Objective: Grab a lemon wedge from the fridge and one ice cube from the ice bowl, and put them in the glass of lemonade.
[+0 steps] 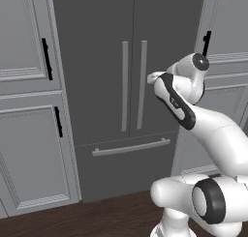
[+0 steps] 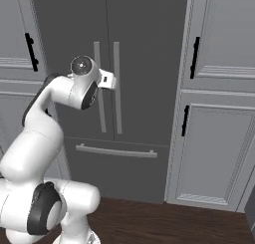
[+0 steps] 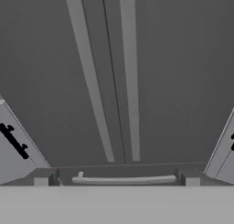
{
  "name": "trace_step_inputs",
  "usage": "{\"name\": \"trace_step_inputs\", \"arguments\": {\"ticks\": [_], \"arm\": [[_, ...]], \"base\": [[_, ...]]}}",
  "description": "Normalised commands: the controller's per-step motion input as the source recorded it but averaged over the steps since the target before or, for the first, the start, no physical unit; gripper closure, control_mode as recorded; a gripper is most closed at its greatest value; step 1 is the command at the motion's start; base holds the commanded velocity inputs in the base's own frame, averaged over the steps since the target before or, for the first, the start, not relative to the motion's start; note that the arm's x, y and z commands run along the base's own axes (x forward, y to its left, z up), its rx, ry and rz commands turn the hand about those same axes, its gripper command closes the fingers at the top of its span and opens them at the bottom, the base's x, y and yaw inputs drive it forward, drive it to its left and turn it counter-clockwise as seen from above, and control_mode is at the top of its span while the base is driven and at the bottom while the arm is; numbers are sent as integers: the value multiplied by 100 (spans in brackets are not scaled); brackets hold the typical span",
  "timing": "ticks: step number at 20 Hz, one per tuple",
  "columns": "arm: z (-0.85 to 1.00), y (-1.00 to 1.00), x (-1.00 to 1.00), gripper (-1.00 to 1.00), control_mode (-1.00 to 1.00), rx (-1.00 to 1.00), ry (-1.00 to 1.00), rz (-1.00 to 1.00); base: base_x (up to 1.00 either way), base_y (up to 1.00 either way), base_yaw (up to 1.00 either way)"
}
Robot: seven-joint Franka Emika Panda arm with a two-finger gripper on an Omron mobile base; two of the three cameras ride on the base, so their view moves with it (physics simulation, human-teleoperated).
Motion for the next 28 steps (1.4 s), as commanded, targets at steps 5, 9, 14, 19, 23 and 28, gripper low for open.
{"name": "trace_step_inputs", "arguments": {"ticks": [5,9,14,19,23,28], "arm": [[-23,-2,59,-100,-100,-2,-15,0],[-16,-11,66,-100,-100,0,-5,0],[-8,-13,73,-100,-100,0,0,0],[-17,-2,85,-100,-100,0,0,0],[-27,0,86,-100,-100,0,0,0],[-23,-5,85,-100,-100,0,0,0]], "base": [[0,0,0],[0,0,0],[0,0,0],[0,0,0],[0,0,0],[0,0,0]]}}
